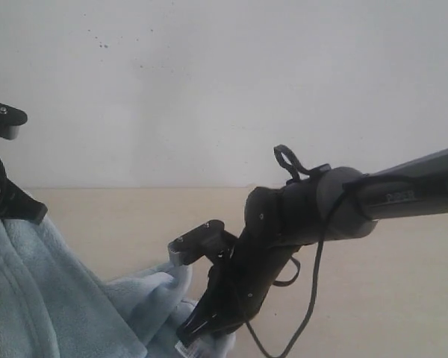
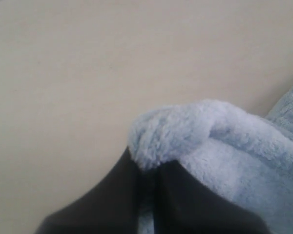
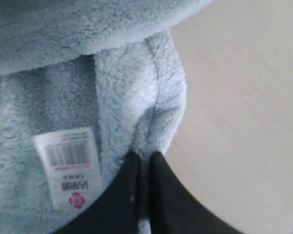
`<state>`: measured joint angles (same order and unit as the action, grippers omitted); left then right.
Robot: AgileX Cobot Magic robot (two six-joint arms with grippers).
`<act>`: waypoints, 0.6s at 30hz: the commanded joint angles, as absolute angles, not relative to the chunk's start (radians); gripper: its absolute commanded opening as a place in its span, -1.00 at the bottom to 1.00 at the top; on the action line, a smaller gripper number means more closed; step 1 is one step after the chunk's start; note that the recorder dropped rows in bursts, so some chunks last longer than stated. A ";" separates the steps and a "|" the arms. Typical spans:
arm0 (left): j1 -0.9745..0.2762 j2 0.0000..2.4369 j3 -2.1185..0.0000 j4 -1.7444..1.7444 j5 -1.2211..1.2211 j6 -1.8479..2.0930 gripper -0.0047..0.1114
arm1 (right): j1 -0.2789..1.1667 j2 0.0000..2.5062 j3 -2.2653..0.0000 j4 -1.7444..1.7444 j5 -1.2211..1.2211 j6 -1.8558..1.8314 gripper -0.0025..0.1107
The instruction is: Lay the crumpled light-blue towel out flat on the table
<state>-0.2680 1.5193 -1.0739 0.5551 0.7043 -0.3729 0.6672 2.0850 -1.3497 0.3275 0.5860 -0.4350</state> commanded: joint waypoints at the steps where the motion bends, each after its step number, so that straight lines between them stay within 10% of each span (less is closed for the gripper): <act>1: -0.265 1.524 -1.071 0.539 0.736 -0.362 -0.85 | 0.665 1.910 -1.350 0.098 0.634 -0.312 -0.96; 9: -0.265 1.347 -1.071 0.363 0.806 -0.193 -0.85 | 0.658 1.565 -1.348 -0.477 1.178 -0.127 -0.96; 18: -0.265 1.334 -1.040 0.197 0.990 0.079 -0.81 | 0.658 1.588 -1.075 -0.368 1.135 -0.201 -0.96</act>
